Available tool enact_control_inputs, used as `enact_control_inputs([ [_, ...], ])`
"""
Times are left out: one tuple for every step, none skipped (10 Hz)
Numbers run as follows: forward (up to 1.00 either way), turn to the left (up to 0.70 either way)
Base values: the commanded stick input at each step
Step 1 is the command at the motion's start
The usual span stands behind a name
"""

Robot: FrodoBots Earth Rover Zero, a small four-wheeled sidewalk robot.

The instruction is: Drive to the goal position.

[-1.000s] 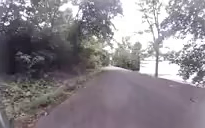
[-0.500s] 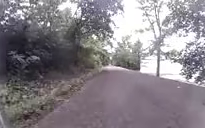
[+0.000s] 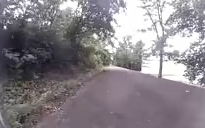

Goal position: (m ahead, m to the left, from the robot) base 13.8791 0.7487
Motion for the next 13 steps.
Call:
enact_control_inputs([
  [0.70,0.00],
  [0.70,-0.01],
  [0.70,-0.02],
  [0.70,-0.02],
  [0.70,-0.01],
  [0.70,0.00],
  [0.70,0.00],
  [0.70,0.00],
  [0.70,-0.02],
  [0.70,0.00],
  [0.70,0.00],
  [0.70,0.00],
  [0.70,0.00],
])
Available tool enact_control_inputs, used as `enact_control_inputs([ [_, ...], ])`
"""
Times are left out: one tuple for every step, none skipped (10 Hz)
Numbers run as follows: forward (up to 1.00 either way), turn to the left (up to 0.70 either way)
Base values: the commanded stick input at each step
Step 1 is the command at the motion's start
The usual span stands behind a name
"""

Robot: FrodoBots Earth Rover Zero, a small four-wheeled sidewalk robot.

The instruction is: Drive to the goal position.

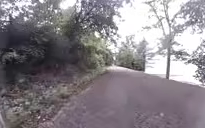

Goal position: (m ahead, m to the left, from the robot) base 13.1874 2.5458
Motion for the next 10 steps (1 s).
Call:
enact_control_inputs([
  [0.70,0.00],
  [0.70,0.00],
  [0.70,0.00],
  [0.70,0.00],
  [0.70,0.00],
  [0.70,0.00],
  [0.70,0.00],
  [0.70,0.00],
  [0.70,0.00],
  [0.70,0.00],
])
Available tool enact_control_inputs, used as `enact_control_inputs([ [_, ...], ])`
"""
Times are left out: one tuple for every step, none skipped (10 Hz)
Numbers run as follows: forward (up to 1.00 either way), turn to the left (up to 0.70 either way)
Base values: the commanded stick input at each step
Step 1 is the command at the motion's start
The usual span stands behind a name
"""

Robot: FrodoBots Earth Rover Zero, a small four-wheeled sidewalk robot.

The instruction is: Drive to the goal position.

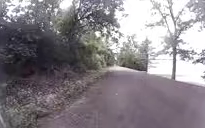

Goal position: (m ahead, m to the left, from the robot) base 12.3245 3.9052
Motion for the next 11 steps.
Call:
enact_control_inputs([
  [0.70,-0.03],
  [0.70,-0.27],
  [0.70,-0.24],
  [0.70,-0.15],
  [0.70,-0.02],
  [0.70,0.00],
  [0.70,0.00],
  [0.70,-0.02],
  [0.70,-0.34],
  [0.70,-0.34],
  [0.70,-0.19],
])
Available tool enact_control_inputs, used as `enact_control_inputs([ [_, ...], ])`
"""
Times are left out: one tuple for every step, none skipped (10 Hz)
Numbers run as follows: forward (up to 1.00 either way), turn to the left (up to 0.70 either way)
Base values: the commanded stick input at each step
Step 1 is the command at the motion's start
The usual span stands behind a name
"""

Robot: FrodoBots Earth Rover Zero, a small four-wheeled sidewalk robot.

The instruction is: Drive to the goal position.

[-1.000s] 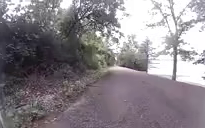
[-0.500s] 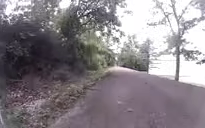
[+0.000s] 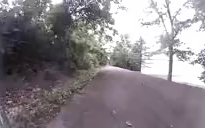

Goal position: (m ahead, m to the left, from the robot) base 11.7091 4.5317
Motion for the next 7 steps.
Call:
enact_control_inputs([
  [0.70,-0.02],
  [0.70,0.00],
  [0.70,0.00],
  [0.70,0.00],
  [0.70,0.00],
  [0.70,0.00],
  [0.70,0.00],
])
